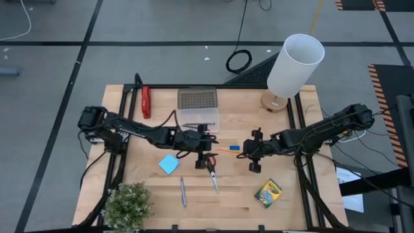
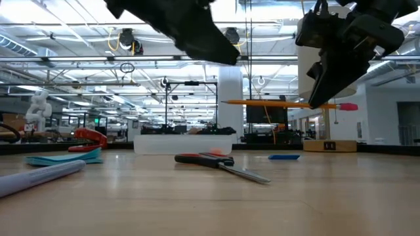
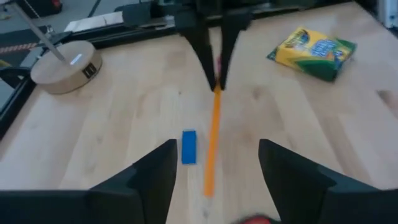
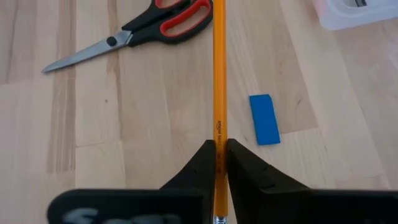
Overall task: Pack school essentials
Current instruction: Put the orange pencil into the black supply box
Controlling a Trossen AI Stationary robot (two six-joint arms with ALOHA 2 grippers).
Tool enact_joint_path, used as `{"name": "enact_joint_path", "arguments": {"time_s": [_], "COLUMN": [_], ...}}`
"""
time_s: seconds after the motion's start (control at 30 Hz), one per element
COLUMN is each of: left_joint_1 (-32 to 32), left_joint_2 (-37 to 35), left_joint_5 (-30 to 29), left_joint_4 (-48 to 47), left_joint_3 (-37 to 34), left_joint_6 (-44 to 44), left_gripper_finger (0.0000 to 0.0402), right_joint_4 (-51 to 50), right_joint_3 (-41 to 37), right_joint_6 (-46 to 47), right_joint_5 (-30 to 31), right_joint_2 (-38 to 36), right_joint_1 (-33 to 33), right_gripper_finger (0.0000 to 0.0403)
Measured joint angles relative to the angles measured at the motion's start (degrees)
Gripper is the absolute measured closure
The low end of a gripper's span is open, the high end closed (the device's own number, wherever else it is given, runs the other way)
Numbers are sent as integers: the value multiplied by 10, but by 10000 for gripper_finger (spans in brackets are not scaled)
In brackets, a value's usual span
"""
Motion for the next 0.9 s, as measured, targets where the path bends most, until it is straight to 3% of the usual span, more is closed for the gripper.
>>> {"name": "enact_joint_path", "arguments": {"time_s": [0.4, 0.9], "left_joint_1": [25, 38], "left_joint_2": [100, 121], "left_joint_5": [46, 32], "left_joint_4": [-2, -39], "left_joint_3": [52, 69], "left_joint_6": [12, 10], "left_gripper_finger": [183, 199], "right_joint_4": [11, 28], "right_joint_3": [0, 0], "right_joint_6": [-6, -17], "right_joint_5": [15, 16], "right_joint_2": [0, 0], "right_joint_1": [0, 0], "right_gripper_finger": [381, 381]}}
